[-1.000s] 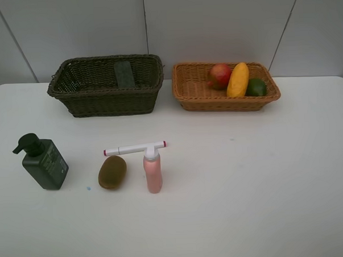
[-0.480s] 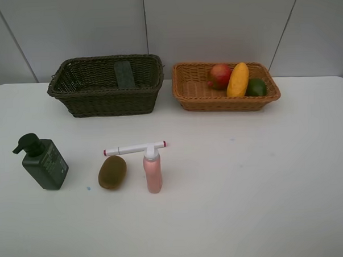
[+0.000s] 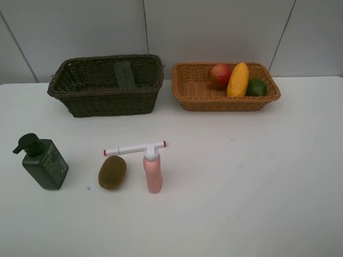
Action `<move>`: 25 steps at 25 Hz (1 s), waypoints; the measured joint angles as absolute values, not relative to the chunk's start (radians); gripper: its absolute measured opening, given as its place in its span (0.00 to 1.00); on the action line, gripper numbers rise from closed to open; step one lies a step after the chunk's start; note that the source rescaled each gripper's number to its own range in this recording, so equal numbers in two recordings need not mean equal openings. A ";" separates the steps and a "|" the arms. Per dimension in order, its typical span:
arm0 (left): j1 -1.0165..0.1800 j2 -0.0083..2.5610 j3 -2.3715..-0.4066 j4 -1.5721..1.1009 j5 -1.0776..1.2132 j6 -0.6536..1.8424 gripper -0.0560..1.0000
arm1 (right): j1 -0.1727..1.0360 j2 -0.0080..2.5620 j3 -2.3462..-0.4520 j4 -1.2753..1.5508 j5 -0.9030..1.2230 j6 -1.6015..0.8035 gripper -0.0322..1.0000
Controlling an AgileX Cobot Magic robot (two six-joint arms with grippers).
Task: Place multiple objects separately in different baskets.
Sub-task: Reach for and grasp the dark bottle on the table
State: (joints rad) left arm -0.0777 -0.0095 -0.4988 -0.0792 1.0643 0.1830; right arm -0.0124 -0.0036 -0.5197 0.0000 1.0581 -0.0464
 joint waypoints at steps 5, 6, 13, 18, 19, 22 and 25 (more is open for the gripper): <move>-0.078 -0.009 -0.499 -0.081 1.064 0.183 1.00 | -0.012 -0.004 -0.520 0.000 1.058 -0.046 1.00; -0.078 -0.009 -0.499 -0.083 1.064 0.183 1.00 | -0.012 -0.004 -0.520 0.000 1.058 -0.046 1.00; -0.078 0.057 -0.567 -0.083 1.103 0.183 1.00 | -0.012 -0.004 -0.520 0.000 1.058 -0.046 1.00; -0.078 0.251 -0.662 -0.085 1.115 0.183 1.00 | -0.012 -0.004 -0.520 0.000 1.058 -0.046 1.00; -0.078 0.291 -0.681 -0.085 1.118 0.183 1.00 | -0.012 -0.004 -0.520 0.000 1.058 -0.046 1.00; -0.078 0.434 -0.735 -0.087 1.118 0.183 1.00 | -0.012 -0.004 -0.520 0.000 1.058 -0.046 1.00; -0.078 0.561 -0.786 -0.088 1.118 0.183 1.00 | -0.012 -0.004 -0.520 0.000 1.058 -0.046 1.00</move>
